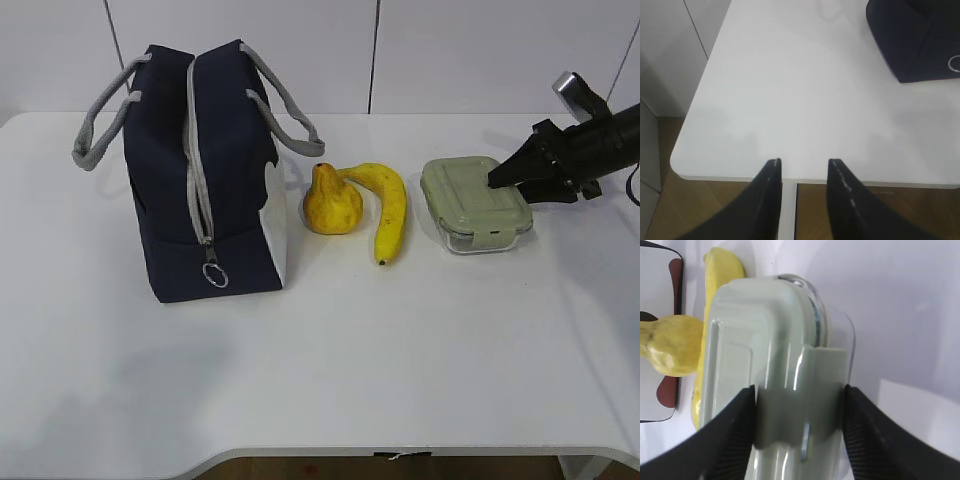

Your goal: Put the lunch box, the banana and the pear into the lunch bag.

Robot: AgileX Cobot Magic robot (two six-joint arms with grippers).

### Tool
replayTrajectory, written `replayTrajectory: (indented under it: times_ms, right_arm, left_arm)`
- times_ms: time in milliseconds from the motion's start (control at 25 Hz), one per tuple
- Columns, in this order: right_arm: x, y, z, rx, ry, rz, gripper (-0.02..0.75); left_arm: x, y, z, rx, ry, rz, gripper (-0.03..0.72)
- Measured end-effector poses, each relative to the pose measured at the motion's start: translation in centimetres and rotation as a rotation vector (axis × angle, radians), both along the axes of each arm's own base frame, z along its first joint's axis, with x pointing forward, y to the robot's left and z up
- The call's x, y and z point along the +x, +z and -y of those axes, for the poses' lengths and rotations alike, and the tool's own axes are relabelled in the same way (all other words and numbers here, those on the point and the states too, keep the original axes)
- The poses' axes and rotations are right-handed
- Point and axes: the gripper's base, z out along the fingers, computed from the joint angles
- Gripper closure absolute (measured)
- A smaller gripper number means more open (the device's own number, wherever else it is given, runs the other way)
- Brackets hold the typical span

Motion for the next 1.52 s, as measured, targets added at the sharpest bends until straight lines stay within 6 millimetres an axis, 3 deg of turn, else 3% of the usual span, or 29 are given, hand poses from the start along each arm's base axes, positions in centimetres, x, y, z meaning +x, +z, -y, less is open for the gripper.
replayTrajectory:
  times_ms: [800,1000,1520]
  right_arm:
    - [0.1,0.2,0.0,0.031,-0.052,-0.028,0.325]
    - [-0.1,2.6,0.0,0.013,-0.072,-0.004,0.327]
    - [-2.0,11.3,-0.6,0.018,-0.144,0.088,0.328]
  left_arm:
    - [0.0,0.0,0.0,0.000,0.000,0.000,0.447]
    - [0.0,0.0,0.0,0.000,0.000,0.000,0.447]
    - [0.2,0.5,0.6,-0.067,-0.044,0.042,0.445]
